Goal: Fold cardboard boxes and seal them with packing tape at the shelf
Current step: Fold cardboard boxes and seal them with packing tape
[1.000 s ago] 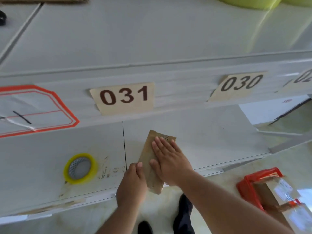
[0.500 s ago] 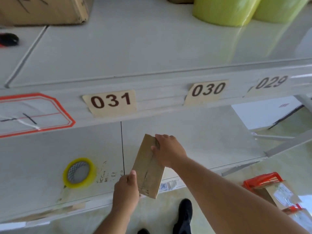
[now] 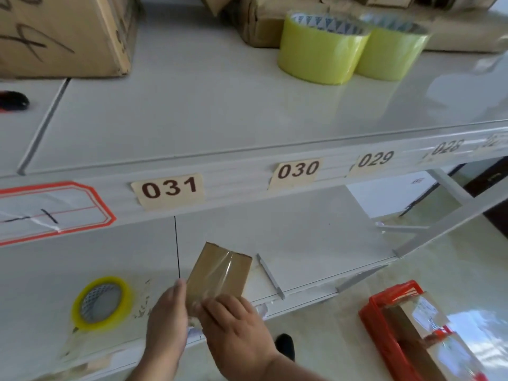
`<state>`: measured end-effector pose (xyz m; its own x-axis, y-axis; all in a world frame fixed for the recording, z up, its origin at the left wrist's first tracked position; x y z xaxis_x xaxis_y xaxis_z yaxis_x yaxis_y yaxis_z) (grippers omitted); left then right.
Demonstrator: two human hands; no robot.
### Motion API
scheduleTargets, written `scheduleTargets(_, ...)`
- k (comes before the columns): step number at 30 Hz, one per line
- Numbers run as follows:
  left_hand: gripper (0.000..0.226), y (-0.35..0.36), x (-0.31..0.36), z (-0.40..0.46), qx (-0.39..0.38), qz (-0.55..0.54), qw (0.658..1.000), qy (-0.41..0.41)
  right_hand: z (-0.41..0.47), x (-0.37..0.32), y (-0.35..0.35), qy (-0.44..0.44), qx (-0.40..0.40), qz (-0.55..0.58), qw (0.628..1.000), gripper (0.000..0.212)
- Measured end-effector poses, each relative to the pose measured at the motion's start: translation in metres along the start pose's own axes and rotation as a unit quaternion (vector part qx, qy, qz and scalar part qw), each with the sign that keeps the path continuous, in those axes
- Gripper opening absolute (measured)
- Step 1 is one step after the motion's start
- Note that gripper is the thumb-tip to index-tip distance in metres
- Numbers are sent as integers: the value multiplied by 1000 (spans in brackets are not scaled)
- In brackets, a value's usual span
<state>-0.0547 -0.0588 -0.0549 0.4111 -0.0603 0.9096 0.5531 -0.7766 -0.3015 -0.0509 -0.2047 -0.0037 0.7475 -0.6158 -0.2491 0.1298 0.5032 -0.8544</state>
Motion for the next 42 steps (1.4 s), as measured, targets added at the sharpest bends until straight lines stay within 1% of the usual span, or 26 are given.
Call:
scheduleTargets(2,63,6,2,4,-36,87,995,44,-1,6,0,20,-22,20,999,41)
scheduleTargets(4,72,10,6,7,-41,132,987,82,-1,12,1,37,-80,4,996,49)
scheduleTargets(6,60,10,8,5,-33,145,984,93,-1,17,5,44,-135,-35,989,60)
scheduleTargets(8,49,10,11,2,-44,139,984,105,6,21,10,79,-193,-48,977,73)
scheduleTargets(11,47,8,8,1,-53,115,987,95,27,34,25,131,-278,-55,950,85)
scheduleTargets(15,50,7,10,1,-54,122,987,92,54,50,29,183,-309,-62,931,87)
scheduleTargets(18,52,7,16,-1,-56,164,980,99,72,71,31,271,-329,-51,903,86)
scheduleTargets(19,57,7,13,-2,-59,190,976,88,79,83,31,305,-329,-46,893,85)
scheduleTargets(21,75,2,4,-1,-54,243,968,42,88,101,28,350,-342,-23,872,72)
scheduleTargets(23,89,1,-8,-4,-49,196,979,-15,86,106,23,369,-349,67,859,60)
scheduleTargets(24,86,1,-12,-9,-43,150,987,-39,85,103,18,367,-340,115,858,54)
scheduleTargets(25,74,2,-13,-14,-35,91,994,-55,84,99,11,356,-319,144,866,48)
scheduleTargets(26,56,4,-14,-18,-24,21,997,-64,83,95,3,333,-283,142,888,43)
scheduleTargets(27,40,7,-16,-22,-18,-53,996,-75,81,87,-4,290,-232,117,921,40)
scheduleTargets(28,33,11,-16,-24,-22,-125,988,-87,78,76,-12,228,-167,83,956,37)
scheduleTargets(29,33,14,-20,-26,-25,-187,977,-104,67,62,-13,161,-120,43,979,37)
scheduleTargets(30,34,16,-27,-26,-22,-225,965,-129,53,48,-7,110,-102,4,989,40)
scheduleTargets(31,36,14,-33,-27,-14,-235,960,-154,36,35,3,77,-112,-26,990,45)
scheduleTargets(32,42,13,-38,-26,-9,-225,960,-168,19,23,18,62,-147,-38,986,51)
scheduleTargets(34,61,10,-36,-23,-22,-186,969,-163,-9,4,42,47,-235,-34,970,56)
scheduleTargets(35,65,9,-31,-22,-26,-156,975,-154,-18,-2,49,45,-255,-34,965,57)
scheduleTargets(36,62,6,-27,-18,-32,-92,987,-125,-24,-4,53,49,-262,-36,963,58)
scheduleTargets(37,53,3,-23,-13,-44,6,996,-83,-28,-5,54,53,-255,-45,964,59)
scheduleTargets(38,53,3,-21,-7,-66,108,991,-38,-31,-5,52,55,-245,-59,966,60)
scheduleTargets(39,54,4,-25,-2,-76,175,982,-9,-33,-2,51,52,-241,-69,967,61)
scheduleTargets(42,59,5,-40,0,-80,210,974,17,-30,16,51,52,-237,-79,967,63)
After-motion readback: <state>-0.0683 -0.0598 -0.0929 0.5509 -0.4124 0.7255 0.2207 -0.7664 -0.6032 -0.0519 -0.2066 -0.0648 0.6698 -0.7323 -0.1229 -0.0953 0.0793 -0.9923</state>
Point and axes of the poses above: each hand's wrist, its own z-axis towards the middle knuckle, its own y-axis out of the palm, x = y × z, the point moved 7 cm from there along z, towards the middle knuckle, and after that the axes turned 9 degrees about y, right-handed, at the moved point
